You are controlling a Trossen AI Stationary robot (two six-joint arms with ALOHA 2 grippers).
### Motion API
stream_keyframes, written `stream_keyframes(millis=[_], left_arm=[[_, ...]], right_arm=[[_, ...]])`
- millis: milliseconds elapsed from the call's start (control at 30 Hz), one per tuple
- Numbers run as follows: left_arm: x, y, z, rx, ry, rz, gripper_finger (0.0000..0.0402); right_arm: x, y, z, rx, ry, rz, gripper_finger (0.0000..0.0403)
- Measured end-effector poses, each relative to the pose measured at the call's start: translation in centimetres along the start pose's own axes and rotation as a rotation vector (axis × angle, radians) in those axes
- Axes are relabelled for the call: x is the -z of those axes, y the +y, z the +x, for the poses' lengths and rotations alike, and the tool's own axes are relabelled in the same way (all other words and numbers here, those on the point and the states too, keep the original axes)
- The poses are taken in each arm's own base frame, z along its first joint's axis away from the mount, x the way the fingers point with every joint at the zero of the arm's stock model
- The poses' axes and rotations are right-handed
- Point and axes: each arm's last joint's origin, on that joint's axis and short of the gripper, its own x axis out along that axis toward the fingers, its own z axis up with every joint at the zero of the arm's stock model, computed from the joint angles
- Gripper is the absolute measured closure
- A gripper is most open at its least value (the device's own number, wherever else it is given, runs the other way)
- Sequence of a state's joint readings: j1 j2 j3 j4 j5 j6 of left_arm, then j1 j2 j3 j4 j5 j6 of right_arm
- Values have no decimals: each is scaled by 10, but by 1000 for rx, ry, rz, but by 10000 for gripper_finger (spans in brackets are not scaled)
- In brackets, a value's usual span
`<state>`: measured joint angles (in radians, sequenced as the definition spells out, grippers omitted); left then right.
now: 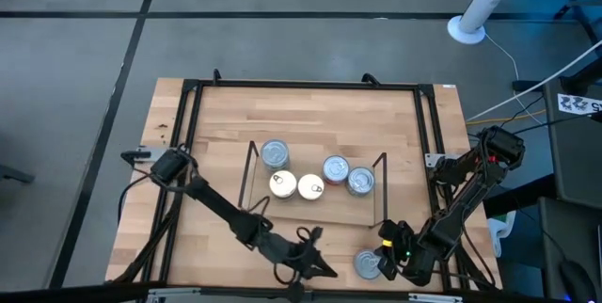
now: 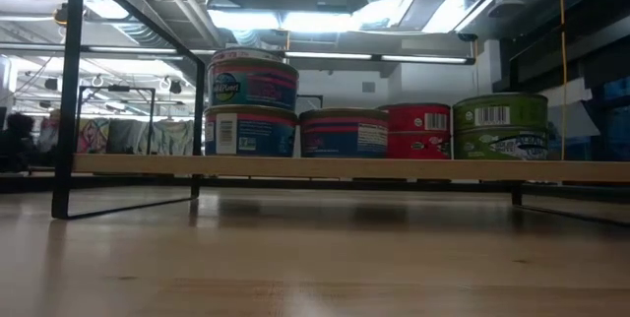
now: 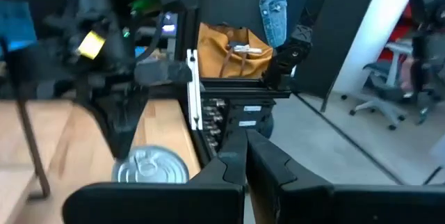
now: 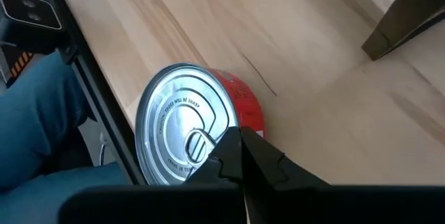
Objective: Stack canned seafood by type on shelf
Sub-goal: Stack the red tuna can on top of the red tuna cans on the shelf
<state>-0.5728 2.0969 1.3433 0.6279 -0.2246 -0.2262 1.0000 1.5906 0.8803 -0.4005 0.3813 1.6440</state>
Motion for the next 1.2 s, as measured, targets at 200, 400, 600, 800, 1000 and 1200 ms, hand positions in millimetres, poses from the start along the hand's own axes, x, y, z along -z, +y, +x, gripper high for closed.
stream_keyframes(millis=[200, 400, 600, 800, 1000, 1200], left_arm=[[15, -5, 30, 7, 10, 173, 400], [25, -5, 54, 4, -4, 228, 397], [34, 8, 66, -29, 24, -12, 341], [34, 22, 68, -65, 47, -226, 273], [39, 52, 71, -117, 144, -481, 248], [48, 74, 69, -192, 283, -675, 247]], right_arm=[[-2, 0, 1, 8, -4, 4, 403], [-2, 0, 1, 7, -4, 5, 403], [-2, 0, 1, -1, -4, 9, 403], [-2, 2, 1, -20, -3, 16, 403], [-2, 4, 1, -36, -2, 23, 403], [-2, 4, 1, -36, -3, 23, 403]])
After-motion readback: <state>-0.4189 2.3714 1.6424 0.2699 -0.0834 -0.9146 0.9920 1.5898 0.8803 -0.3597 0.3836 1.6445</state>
